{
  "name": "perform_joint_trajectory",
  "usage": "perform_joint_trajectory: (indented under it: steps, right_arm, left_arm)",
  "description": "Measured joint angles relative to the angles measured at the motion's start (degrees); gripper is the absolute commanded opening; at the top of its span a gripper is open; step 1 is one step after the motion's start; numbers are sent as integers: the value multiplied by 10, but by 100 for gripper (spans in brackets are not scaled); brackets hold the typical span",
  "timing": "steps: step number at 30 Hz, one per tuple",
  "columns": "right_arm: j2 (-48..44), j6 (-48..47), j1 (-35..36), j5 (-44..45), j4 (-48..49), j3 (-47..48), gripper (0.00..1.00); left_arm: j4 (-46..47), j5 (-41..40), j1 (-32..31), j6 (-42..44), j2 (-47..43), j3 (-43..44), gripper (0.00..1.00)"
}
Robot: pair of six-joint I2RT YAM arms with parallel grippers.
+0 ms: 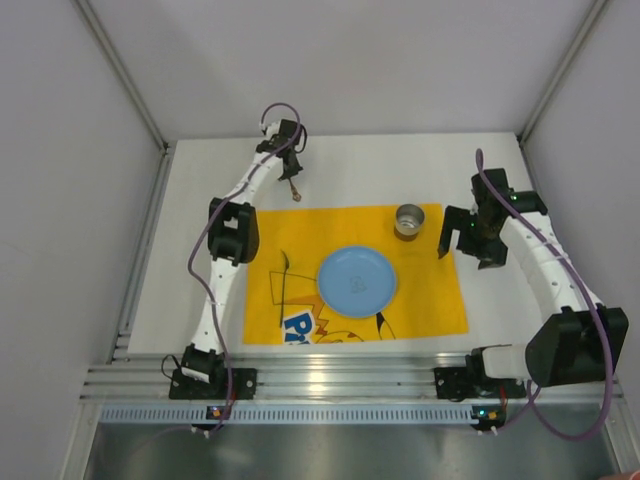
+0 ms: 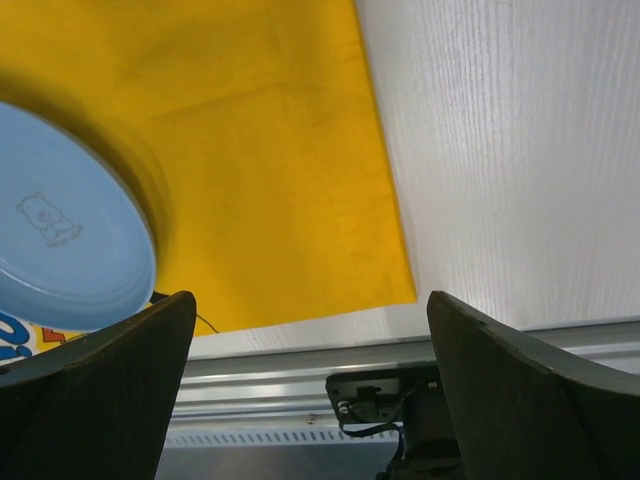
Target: Set the dinner table for one person
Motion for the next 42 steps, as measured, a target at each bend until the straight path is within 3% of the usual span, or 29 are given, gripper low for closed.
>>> perform_joint_trajectory:
  steps: [9, 16, 19, 26, 34, 42]
  right_arm:
    - [-1, 2, 0, -37, 7, -6, 100]
    - [-36, 27, -1, -154, 70, -1, 100]
    - [-50, 54, -1, -219, 120, -13, 100]
    - [-90, 154, 12, -354, 238, -97, 100]
    - [-149, 228, 37, -405, 320, -127, 92]
    - [-235, 276, 47, -410, 370, -235, 75]
  left_arm:
    - [53, 80, 27, 31, -50, -82, 0]
    - [38, 123, 6, 14, -133, -155, 0]
    - [39, 120, -39, -3, -209, -214, 0]
    - [43, 112, -221, -76, -394, -320, 0]
    - [30, 58, -332, -137, -428, -329, 0]
    - [-3, 12, -414, -179, -428, -319, 0]
